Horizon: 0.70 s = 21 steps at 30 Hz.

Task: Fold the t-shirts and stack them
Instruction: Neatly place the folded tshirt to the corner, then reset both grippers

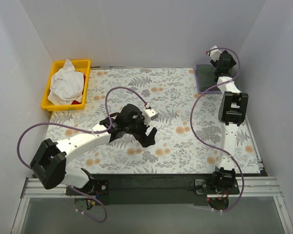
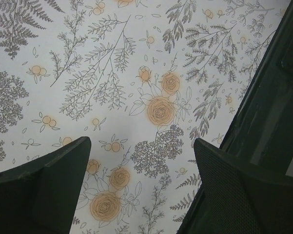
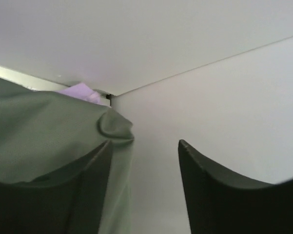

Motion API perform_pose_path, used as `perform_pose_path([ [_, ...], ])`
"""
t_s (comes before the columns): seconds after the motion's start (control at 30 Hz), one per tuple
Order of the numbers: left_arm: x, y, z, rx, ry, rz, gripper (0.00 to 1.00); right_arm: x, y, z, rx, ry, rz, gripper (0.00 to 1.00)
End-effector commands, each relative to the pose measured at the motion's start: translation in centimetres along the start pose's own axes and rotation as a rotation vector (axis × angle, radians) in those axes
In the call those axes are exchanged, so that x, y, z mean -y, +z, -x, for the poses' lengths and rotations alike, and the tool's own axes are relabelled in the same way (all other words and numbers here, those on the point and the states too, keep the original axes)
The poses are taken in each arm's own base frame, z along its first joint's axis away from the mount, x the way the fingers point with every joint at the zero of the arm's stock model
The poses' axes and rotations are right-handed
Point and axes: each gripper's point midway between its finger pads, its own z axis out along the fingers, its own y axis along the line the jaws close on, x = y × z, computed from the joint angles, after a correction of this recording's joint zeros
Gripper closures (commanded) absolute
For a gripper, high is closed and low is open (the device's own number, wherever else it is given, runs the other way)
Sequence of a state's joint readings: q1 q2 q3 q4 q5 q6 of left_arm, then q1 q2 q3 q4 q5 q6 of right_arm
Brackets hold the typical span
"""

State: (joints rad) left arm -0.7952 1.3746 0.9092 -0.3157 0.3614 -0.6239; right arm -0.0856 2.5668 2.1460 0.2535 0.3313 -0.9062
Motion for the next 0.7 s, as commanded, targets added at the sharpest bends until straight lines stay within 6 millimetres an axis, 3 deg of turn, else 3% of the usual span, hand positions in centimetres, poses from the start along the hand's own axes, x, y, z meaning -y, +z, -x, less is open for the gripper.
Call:
perform_pose_path([
  [0.0, 0.3, -1.6, 1.5, 0.049, -0.033, -0.011, 0.13, 12.3, -3.7, 6.9, 0.155, 0.146, -0.258, 0.36],
  [0.03, 0.0, -1.9, 1.8, 0.059, -0.047, -0.005, 0.12, 11.7, -4.3, 7.0, 0.166, 0.174, -0.226, 0.31],
  [0.07, -0.1, -2.2, 2.1, 0.068, -0.062, -0.002, 0.11, 12.6, -5.2, 7.8, 0.185, 0.194, -0.225, 0.29],
  [0.1, -0.2, -2.7, 2.8, 0.087, -0.079, 0.000, 0.10, 15.1, -7.6, 9.8, 0.223, 0.223, -0.240, 0.26],
  [0.17, -0.8, -3.5, 3.4, 0.107, -0.119, 0.004, 0.09, 15.8, -9.5, 10.8, 0.248, 0.275, -0.203, 0.23],
  [0.2, -1.0, -4.2, 4.1, 0.133, -0.154, 0.006, 0.09, 17.6, -11.8, 12.1, 0.271, 0.295, -0.184, 0.21],
  [0.27, -2.2, -5.5, 4.9, 0.169, -0.213, 0.011, 0.09, 17.2, -13.8, 12.0, 0.234, 0.338, -0.094, 0.19],
  [0.33, -3.7, -7.2, 6.3, 0.214, -0.273, 0.041, 0.09, 18.8, -17.2, 13.4, 0.265, 0.368, -0.037, 0.16],
  [0.37, -4.2, -7.8, 6.6, 0.220, -0.293, 0.054, 0.09, 17.1, -18.2, 12.5, 0.208, 0.366, 0.052, 0.16],
  [0.4, -5.0, -7.8, 6.8, 0.208, -0.319, 0.066, 0.09, 17.9, -20.4, 13.2, 0.224, 0.397, 0.080, 0.15],
  [0.43, -6.5, -9.1, 7.4, 0.205, -0.364, 0.095, 0.09, 17.1, -21.6, 13.6, 0.235, 0.401, 0.151, 0.12],
  [0.47, -7.5, -9.1, 7.3, 0.182, -0.403, 0.091, 0.09, 16.3, -23.7, 13.1, 0.199, 0.404, 0.227, 0.08],
  [0.53, -9.2, -10.3, 7.2, 0.171, -0.471, 0.094, 0.09, 14.2, -26.1, 12.8, 0.181, 0.450, 0.349, 0.02],
  [0.57, -11.7, -12.3, 7.9, 0.218, -0.505, 0.134, 0.09, 13.0, -27.1, 12.3, 0.156, 0.464, 0.401, 0.02],
  [0.6, -12.5, -13.0, 8.0, 0.228, -0.519, 0.124, 0.09, 12.3, -29.3, 11.6, 0.125, 0.479, 0.455, 0.02],
  [0.63, -14.5, -14.5, 7.5, 0.239, -0.553, 0.171, 0.09, 8.9, -30.3, 10.0, 0.077, 0.502, 0.562, 0.02],
  [0.67, -15.6, -15.4, 7.9, 0.251, -0.541, 0.204, 0.09, 8.3, -32.7, 9.6, 0.077, 0.506, 0.607, 0.02],
])
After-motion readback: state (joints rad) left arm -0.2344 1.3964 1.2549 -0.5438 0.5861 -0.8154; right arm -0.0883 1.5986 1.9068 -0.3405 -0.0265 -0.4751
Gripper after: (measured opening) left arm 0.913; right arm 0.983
